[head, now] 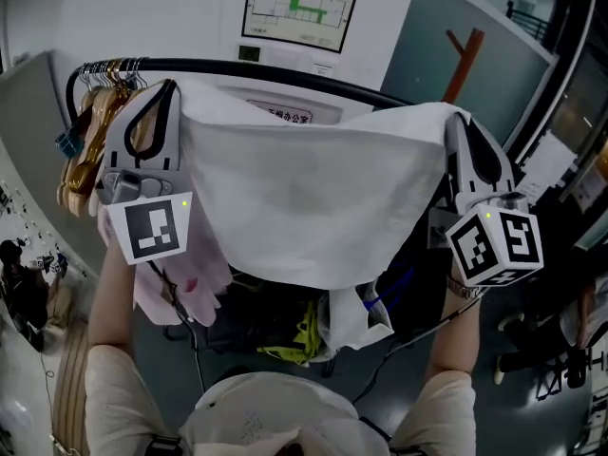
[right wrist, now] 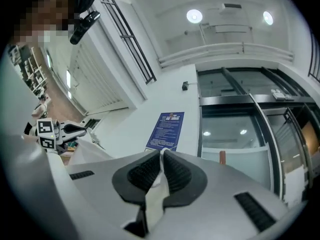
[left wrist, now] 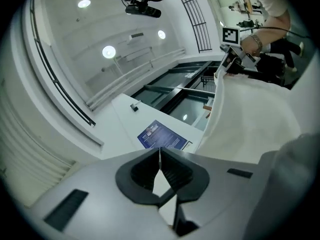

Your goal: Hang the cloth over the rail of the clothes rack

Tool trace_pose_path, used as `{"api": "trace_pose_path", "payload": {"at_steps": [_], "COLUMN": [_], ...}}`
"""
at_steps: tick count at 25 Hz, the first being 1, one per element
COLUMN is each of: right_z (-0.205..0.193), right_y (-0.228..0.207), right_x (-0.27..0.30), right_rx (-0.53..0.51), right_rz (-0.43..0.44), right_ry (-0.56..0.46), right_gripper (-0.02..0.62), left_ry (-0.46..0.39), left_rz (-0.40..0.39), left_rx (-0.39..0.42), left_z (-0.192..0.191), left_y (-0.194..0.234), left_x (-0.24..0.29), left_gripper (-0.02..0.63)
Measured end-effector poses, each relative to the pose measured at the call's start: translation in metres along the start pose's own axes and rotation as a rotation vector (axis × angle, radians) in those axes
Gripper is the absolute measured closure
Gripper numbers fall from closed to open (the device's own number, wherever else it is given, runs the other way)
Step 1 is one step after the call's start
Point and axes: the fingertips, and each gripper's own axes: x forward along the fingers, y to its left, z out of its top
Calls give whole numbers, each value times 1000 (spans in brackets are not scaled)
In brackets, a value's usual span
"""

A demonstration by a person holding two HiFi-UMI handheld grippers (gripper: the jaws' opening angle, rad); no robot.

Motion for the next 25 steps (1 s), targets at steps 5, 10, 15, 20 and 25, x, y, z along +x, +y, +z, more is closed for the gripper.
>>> {"api": "trace_pose_path", "payload": {"at_steps": [5,10,15,20,25], "right_z": [29,57,81,90,77], "right_y": [-11,-22,-40,-56,-78], "right_x": [36,72,106,139,167], "right_rx": [-58,-111,-141,-217,-209], "right_rz": [-32,-75,-102,-128,-121], "right_ry": [-29,-65,-77,-74,-15], "right_gripper": [560,560,560,560,560], "left_ry": [-36,-57,-58,-64,-63], "left_rz": [53,97,95,89,82], "left_rx": [41,76,116,159,177], "left_z": [4,1,2,4,3], "left_y": [30,59,75,79,81], "left_x": [45,102,158,194,219], "left_gripper": [588,588,588,588,588]}}
